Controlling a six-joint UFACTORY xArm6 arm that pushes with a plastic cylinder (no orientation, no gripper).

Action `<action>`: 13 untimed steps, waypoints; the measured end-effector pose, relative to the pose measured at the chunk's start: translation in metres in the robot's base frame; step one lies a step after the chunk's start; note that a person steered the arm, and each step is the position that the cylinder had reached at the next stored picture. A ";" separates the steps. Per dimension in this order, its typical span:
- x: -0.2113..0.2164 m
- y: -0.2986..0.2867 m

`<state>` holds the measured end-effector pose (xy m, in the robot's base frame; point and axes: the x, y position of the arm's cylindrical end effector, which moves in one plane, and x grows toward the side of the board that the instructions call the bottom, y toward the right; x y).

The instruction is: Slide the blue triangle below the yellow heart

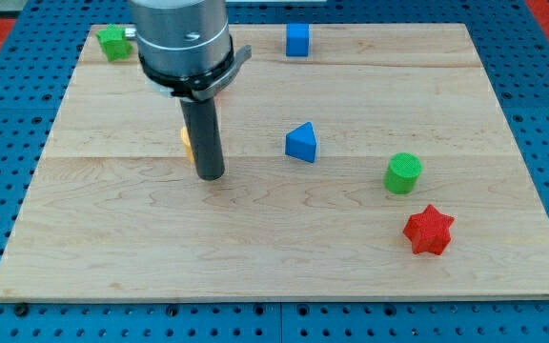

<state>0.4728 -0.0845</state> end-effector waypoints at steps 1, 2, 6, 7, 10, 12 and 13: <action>-0.005 -0.020; -0.036 -0.021; -0.084 0.113; -0.076 0.154; -0.068 0.092; -0.025 0.067; -0.024 0.115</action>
<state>0.4488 0.0307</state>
